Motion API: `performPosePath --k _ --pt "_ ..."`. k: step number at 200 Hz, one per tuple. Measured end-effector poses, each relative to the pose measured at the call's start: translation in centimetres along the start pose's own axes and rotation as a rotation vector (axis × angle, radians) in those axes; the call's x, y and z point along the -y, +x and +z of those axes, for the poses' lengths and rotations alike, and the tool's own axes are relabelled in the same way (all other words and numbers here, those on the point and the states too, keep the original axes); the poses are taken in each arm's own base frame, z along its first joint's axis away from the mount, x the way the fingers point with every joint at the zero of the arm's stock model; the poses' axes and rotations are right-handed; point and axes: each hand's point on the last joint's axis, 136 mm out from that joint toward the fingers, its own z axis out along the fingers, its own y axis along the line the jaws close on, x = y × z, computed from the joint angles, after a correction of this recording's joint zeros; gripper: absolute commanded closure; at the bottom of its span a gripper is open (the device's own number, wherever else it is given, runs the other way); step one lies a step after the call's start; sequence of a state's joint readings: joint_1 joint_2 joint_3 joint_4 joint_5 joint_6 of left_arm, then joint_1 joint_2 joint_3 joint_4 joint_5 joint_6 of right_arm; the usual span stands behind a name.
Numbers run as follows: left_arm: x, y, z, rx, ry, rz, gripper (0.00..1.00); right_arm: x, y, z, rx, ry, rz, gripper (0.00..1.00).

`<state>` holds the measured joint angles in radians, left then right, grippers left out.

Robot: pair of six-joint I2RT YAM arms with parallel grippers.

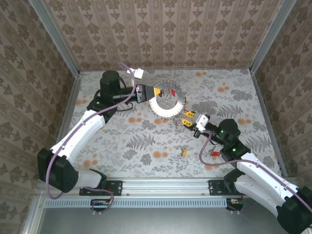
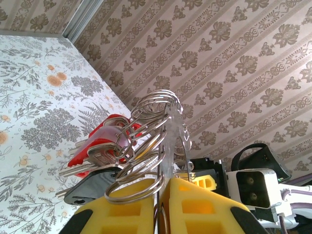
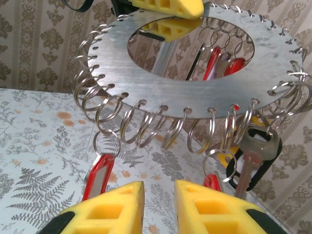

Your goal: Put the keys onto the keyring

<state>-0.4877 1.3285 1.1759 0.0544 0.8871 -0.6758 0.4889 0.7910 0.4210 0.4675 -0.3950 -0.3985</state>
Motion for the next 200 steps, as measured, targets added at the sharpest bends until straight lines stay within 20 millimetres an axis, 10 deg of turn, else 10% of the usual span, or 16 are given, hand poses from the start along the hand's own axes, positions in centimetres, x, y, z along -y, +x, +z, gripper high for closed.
performPosePath --k 200 --pt "-2.0 -0.1 -1.3 0.042 -0.004 0.010 1.00 -2.2 -1.0 2.3 0.066 -0.101 0.001 0.83"
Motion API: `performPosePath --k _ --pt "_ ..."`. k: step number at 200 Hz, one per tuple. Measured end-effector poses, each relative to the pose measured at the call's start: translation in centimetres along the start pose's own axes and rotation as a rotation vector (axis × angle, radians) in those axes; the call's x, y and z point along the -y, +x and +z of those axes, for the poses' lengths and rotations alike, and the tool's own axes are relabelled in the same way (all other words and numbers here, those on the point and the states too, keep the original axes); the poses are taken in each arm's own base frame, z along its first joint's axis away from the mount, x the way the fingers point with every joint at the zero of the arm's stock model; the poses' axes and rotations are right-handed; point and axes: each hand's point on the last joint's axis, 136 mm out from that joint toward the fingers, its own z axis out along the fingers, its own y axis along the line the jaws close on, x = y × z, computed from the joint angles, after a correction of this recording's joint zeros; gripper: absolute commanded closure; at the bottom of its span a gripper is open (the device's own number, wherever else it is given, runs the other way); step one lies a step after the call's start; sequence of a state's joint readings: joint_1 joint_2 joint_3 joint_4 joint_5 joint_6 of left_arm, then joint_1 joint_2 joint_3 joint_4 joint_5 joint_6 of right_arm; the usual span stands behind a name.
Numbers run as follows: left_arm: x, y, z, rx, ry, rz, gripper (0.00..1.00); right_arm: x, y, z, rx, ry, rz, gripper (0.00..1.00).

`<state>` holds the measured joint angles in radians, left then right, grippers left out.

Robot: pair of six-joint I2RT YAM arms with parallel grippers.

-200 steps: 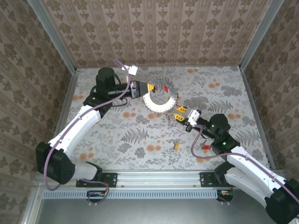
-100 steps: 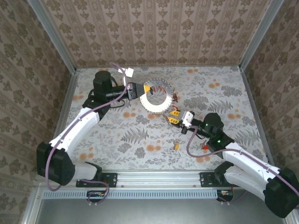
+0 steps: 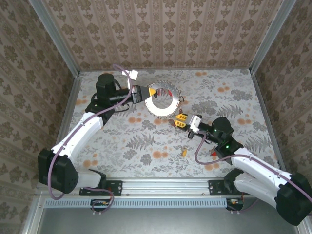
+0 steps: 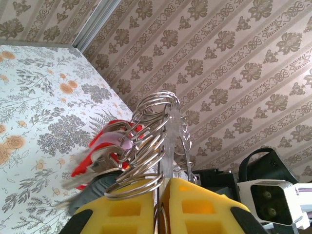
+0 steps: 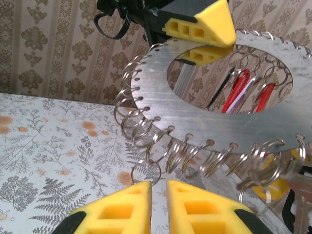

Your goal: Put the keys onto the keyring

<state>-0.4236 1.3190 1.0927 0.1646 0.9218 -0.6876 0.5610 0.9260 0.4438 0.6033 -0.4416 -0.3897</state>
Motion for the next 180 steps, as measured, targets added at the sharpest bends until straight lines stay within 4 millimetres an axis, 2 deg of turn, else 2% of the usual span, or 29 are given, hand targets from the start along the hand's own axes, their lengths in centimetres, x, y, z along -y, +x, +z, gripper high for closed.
performPosePath --k 47,107,180 --pt "0.0 0.1 0.0 0.000 -0.001 -0.002 1.00 0.4 -1.1 0.6 0.023 0.010 -0.009 0.82" --pt "0.3 0.1 -0.2 0.003 -0.001 0.002 1.00 0.9 -0.4 0.8 -0.005 0.048 -0.021 0.78" --pt "0.7 0.2 -0.5 0.006 0.002 0.008 1.00 1.4 -0.6 0.7 -0.006 0.072 -0.040 0.77"
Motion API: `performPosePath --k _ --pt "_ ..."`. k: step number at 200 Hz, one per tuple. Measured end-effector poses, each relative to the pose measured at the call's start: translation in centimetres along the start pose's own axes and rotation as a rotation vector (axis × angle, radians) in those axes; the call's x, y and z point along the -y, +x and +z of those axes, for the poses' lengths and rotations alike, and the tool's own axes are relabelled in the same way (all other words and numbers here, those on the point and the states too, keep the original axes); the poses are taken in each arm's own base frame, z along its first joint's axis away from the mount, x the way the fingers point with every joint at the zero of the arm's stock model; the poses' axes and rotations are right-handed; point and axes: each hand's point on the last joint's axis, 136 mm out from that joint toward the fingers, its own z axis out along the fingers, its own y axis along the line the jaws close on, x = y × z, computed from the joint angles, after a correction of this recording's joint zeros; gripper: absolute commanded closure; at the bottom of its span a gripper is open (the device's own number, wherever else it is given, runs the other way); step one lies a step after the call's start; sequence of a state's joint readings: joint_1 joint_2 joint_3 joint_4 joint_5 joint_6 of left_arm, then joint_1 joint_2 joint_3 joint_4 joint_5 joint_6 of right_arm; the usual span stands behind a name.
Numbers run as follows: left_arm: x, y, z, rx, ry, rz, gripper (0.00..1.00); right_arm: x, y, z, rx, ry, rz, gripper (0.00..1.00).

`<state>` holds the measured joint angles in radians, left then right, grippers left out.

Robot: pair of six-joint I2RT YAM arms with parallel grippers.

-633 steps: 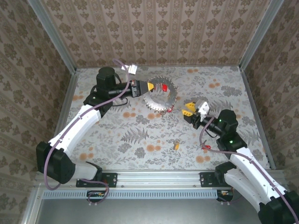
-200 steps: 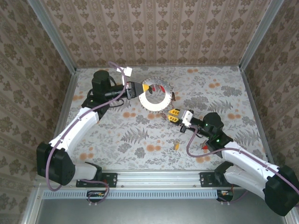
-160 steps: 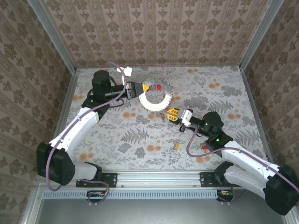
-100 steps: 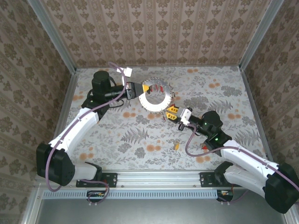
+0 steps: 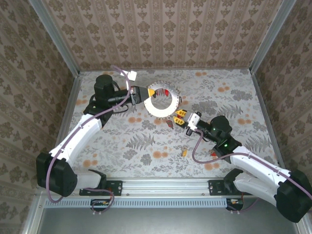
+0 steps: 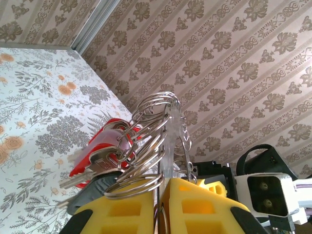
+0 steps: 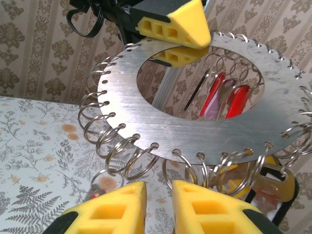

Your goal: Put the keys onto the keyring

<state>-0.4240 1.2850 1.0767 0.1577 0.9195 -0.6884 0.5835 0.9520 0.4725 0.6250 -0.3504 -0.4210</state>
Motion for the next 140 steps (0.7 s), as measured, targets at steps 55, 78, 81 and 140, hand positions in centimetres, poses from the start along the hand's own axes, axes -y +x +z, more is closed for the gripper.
performPosePath --k 55,78,81,140 --pt "0.0 0.0 0.0 0.002 -0.003 0.000 1.00 -0.2 -1.1 -0.8 0.023 -0.009 -0.006 0.77" --pt "0.0 0.0 -0.1 0.002 -0.002 0.001 1.00 -0.6 -1.2 -1.1 0.023 -0.034 -0.002 0.76" --pt "0.0 0.0 0.0 0.002 -0.002 0.000 1.00 -0.7 -1.2 -1.1 0.022 -0.036 -0.002 0.76" --pt "0.1 0.1 -0.1 0.002 -0.005 -0.001 1.00 -1.0 -0.8 -1.0 0.008 -0.053 0.003 0.76"
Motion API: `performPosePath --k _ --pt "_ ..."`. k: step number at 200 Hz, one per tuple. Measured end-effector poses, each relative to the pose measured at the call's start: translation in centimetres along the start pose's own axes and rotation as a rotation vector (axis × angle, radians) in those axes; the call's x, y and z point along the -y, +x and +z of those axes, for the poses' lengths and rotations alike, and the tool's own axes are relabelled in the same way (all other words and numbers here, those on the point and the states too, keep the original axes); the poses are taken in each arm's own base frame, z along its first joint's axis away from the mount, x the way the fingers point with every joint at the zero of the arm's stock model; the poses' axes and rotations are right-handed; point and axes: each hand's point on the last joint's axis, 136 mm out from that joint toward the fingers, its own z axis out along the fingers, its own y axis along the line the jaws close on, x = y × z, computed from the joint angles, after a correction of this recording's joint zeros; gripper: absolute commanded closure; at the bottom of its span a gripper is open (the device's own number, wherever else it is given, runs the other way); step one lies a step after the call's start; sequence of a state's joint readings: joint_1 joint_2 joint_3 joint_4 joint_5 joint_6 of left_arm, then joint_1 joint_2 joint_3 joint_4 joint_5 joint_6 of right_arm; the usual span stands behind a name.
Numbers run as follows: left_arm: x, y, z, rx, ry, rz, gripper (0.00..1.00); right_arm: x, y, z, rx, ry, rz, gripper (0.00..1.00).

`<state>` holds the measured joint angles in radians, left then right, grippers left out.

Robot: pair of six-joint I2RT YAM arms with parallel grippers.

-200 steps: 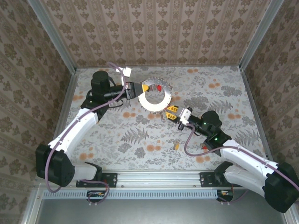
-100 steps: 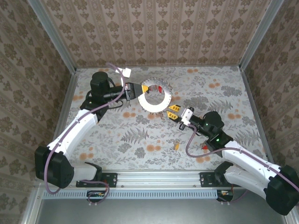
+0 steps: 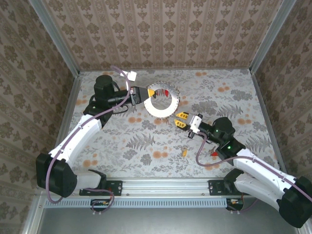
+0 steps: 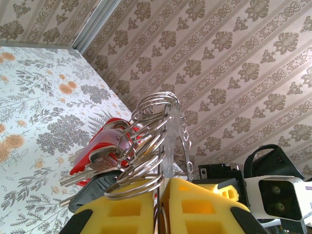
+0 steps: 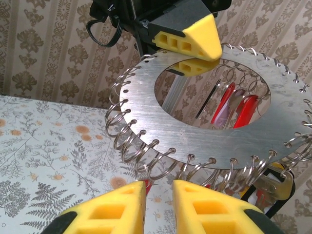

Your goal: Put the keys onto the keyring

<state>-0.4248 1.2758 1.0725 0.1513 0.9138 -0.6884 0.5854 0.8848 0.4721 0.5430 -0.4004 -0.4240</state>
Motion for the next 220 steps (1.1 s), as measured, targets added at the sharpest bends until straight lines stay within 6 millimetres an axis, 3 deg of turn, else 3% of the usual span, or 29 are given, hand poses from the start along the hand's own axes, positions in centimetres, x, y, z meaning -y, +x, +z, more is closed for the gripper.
performPosePath --k 220 --pt "0.4 0.1 -0.3 0.006 0.000 0.000 1.00 -0.3 0.8 1.2 -0.007 -0.007 0.004 0.79"
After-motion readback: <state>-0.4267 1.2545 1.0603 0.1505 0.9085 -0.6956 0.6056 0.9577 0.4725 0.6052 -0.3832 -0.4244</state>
